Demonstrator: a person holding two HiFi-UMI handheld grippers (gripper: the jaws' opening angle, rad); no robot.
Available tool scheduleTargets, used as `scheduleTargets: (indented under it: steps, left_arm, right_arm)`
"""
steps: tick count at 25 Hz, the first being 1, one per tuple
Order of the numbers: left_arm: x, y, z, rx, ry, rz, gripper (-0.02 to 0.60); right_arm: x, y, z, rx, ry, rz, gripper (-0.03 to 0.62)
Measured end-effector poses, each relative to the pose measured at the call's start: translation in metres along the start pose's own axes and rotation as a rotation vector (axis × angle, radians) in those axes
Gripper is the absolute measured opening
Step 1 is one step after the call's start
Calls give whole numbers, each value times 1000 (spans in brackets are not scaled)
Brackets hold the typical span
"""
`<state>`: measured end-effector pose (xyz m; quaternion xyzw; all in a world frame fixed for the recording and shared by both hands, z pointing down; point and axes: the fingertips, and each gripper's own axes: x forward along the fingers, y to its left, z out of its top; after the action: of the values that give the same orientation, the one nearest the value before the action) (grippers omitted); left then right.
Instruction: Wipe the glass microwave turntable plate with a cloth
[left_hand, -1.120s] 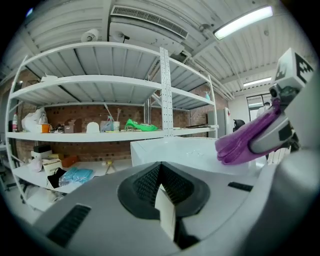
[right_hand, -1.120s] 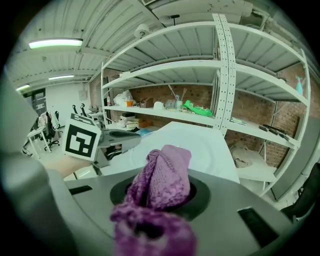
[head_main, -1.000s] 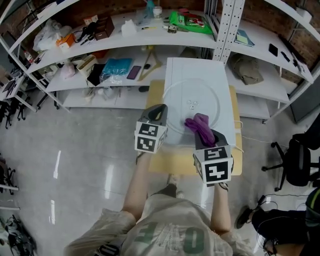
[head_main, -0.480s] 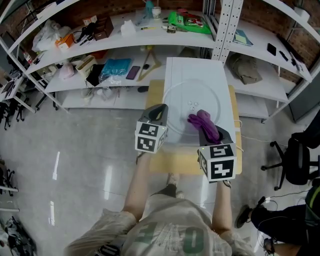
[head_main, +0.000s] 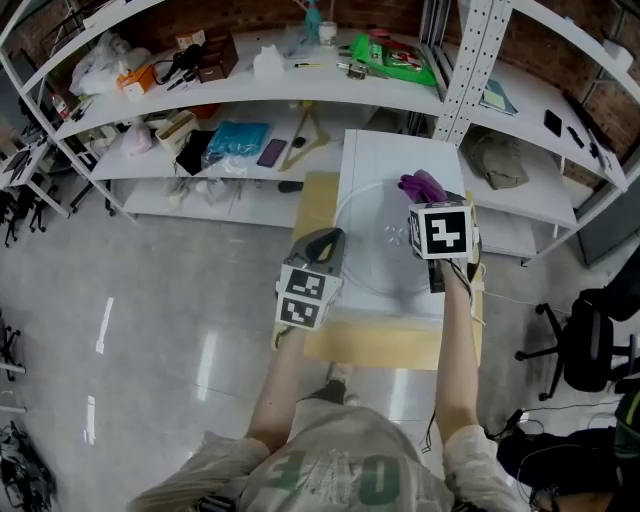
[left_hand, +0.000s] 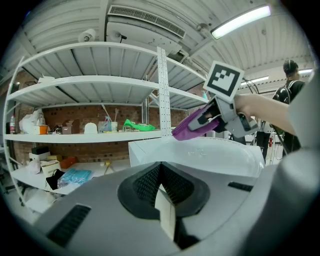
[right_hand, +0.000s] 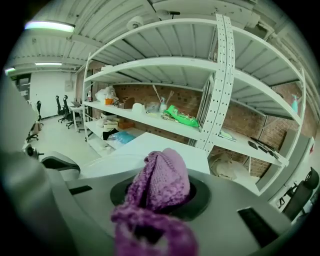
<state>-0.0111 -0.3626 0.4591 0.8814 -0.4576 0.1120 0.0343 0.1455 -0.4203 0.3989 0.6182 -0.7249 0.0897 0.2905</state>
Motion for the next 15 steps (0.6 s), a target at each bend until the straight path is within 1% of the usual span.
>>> scheduleTargets:
  steps: [4, 7, 10, 15]
  left_arm:
    - [-1, 1, 0, -5, -6, 2, 2]
    - [-2, 2, 2, -9, -11, 2, 2]
    - [-2, 3, 3, -12, -10, 3, 2]
    - [-2, 4, 2, -8, -11, 4, 2]
  right_arm:
    - [7, -1, -8, -2, 26, 6, 54]
    - [-2, 8, -20, -19, 51, 33, 54]
    - [-23, 21, -38, -27, 74, 71, 54]
    - [-70, 40, -69, -47, 66, 96, 54]
